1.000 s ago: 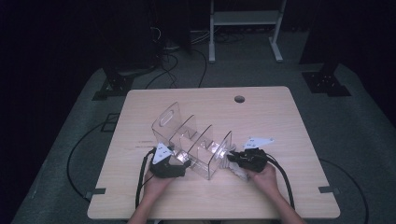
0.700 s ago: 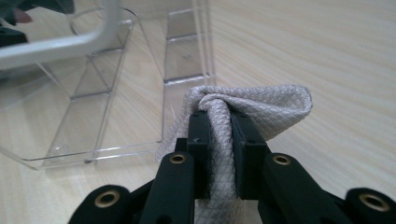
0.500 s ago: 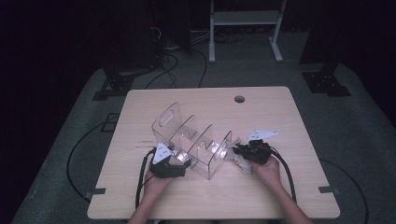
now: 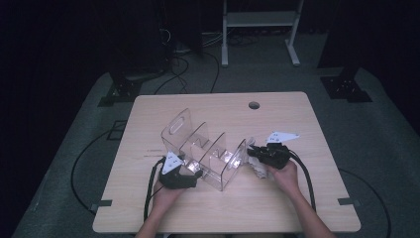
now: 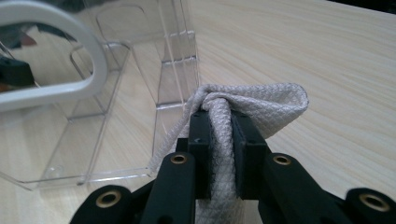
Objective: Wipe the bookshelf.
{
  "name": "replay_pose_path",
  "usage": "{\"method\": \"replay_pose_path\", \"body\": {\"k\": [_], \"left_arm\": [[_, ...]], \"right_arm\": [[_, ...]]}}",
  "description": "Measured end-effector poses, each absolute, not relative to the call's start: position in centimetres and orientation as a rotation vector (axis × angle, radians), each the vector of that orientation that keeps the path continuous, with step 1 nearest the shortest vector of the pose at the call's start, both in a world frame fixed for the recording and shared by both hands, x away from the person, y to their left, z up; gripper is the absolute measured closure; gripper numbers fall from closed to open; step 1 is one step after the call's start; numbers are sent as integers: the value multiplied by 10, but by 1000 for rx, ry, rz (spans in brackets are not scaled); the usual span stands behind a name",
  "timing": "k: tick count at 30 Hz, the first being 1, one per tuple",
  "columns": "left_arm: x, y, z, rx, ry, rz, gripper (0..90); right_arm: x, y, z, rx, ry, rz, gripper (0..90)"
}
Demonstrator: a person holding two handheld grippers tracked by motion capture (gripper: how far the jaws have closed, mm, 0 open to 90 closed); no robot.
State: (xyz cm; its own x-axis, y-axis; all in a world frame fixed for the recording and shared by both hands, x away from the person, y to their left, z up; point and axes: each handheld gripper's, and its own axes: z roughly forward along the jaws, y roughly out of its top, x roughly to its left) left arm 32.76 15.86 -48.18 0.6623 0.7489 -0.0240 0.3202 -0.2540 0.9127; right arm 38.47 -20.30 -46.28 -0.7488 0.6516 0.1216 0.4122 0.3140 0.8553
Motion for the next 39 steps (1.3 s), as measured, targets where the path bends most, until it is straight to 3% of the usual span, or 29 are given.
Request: {"method": "replay_pose_path", "body": {"k": [5,11,17,24,39], "left_arm": [[328,158,-482,1843,848,519,81],[328,158,-482,1843,849,518,82],[328,158,-482,1842,847,517,82],[327,157,-482,1839,851,517,81],[327,157,-482,1836,853,520,81]], "right_arm": [[387,-201,-477,1019,2383,1358,792],[384,-204,-451,957,2311,1456,792],[384,-205,-460,1000,2357,1428,792],[385,-206,-413,894,2258,1525,793],[371,-189,-381,824,2391,1678,794]]}}
